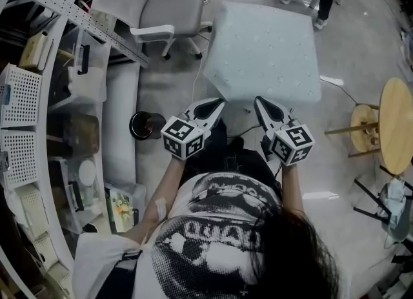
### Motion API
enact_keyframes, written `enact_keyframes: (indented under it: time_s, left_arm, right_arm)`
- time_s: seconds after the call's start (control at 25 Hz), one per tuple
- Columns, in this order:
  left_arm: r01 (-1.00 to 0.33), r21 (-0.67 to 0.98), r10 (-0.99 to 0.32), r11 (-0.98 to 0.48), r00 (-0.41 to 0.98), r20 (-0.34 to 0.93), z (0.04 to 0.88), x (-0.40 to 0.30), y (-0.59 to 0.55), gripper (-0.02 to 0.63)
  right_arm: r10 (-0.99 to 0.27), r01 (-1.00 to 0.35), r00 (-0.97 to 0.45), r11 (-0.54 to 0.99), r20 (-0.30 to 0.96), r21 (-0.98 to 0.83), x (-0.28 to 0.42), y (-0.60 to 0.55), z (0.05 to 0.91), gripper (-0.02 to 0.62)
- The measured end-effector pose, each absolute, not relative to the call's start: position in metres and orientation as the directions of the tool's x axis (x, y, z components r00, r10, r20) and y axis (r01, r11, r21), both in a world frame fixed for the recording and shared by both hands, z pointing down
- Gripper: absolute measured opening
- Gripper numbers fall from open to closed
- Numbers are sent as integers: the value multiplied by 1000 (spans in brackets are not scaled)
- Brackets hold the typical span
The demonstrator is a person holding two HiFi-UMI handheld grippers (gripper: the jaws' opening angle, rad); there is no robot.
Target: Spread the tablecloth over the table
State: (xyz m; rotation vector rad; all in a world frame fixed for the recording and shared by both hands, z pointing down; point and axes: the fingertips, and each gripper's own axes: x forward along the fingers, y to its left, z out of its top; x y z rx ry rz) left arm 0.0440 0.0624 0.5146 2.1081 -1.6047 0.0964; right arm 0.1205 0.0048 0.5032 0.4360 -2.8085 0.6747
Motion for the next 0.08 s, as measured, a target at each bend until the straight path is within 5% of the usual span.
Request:
enact_keyframes:
  time_s: [0.08]
  left_arm:
    - [-923, 332, -888, -193, 308, 340, 514, 45, 64, 28]
  right_arm:
    - [-232, -333, -932, 851, 277, -407, 122, 6, 503, -6]
